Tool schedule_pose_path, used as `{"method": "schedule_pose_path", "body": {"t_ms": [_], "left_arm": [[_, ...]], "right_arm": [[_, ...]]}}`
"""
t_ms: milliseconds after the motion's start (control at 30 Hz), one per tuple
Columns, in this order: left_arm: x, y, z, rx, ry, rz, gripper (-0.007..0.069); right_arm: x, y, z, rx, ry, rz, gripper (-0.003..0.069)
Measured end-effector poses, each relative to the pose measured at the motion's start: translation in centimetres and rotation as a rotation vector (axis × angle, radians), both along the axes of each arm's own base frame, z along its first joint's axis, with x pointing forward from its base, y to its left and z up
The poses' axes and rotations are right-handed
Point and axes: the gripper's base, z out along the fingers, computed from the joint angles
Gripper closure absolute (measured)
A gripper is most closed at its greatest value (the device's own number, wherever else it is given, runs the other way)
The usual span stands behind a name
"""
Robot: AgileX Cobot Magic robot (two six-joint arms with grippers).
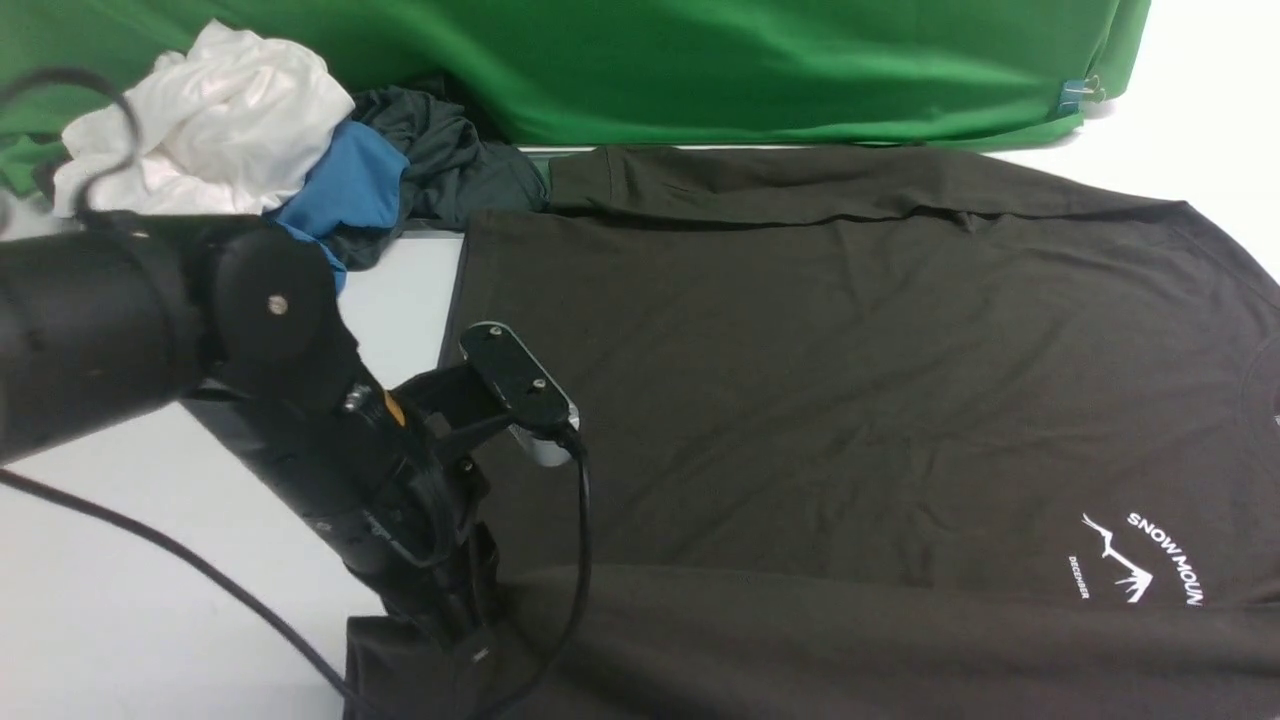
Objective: Fold a long-sleeved shirt on a white desktop.
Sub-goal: 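Fold the left side of the black T-shirt inward over its body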
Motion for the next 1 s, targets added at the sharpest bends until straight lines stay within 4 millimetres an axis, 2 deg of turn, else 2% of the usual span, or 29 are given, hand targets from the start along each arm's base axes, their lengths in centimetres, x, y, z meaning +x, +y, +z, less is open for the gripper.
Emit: {"method": "schedule_pose_path", "body": {"t_ms": [200, 400, 633, 733, 800, 900, 933, 1000], "left_arm": [[1.2, -0.3, -1.6, 0.010, -0.024, 0.015, 0.0595], [1.8, -0.5, -1.0, 0.002, -0.036, 0.043, 0.0594], [3.3, -1.6, 3.1, -0.055, -0.023, 0.084, 0.0594], [3.9, -1.7, 3.9, -0.053, -0.046, 0.082, 0.0594], [4.1, -1.7, 3.8, -0.038, -0.047, 0.085, 0.0594], [4.9, -1.6, 2.0, 0.031, -0.014, 0.076, 0.0594], [5.0, -1.6, 2.0, 0.030, -0.016, 0.076, 0.0594], [5.8, -1.7, 0.3, 0.065, -0.011, 0.076, 0.0589]], "right_arm": [[0.0, 0.0, 0.0, -0.001, 0.001, 0.000, 0.0470], [0.0, 0.0, 0.0, 0.000, 0.002, 0.000, 0.0470], [0.0, 0.0, 0.0, 0.000, 0.004, 0.000, 0.0470], [0.0, 0.0, 0.0, 0.001, 0.006, -0.001, 0.0470], [0.0, 0.0, 0.0, 0.002, 0.007, -0.001, 0.0470], [0.0, 0.0, 0.0, 0.003, 0.010, -0.002, 0.0469], [0.0, 0.0, 0.0, 0.003, 0.010, -0.002, 0.0469], [0.0, 0.0, 0.0, 0.007, 0.016, -0.004, 0.0468]]}}
